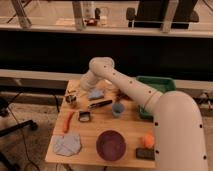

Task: Place fork in metal cup

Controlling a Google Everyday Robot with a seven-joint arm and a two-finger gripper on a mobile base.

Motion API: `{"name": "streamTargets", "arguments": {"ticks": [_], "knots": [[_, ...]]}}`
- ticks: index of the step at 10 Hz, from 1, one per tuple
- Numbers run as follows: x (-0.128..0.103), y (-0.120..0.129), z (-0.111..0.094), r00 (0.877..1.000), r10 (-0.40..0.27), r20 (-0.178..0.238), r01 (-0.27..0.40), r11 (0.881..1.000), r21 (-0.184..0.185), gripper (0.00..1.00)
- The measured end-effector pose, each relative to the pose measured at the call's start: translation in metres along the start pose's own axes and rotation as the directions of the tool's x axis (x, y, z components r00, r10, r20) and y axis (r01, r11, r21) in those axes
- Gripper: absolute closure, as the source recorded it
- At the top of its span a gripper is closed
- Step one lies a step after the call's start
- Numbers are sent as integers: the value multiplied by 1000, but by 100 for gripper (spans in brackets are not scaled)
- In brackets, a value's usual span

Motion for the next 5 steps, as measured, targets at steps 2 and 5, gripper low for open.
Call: {"name": "streamTargets", "arguments": {"ticks": [2,5], "knots": [[-13,-8,8,999,-33,40,32,999,16,96],[-24,-15,20,995,-63,82,61,998,25,96]]}}
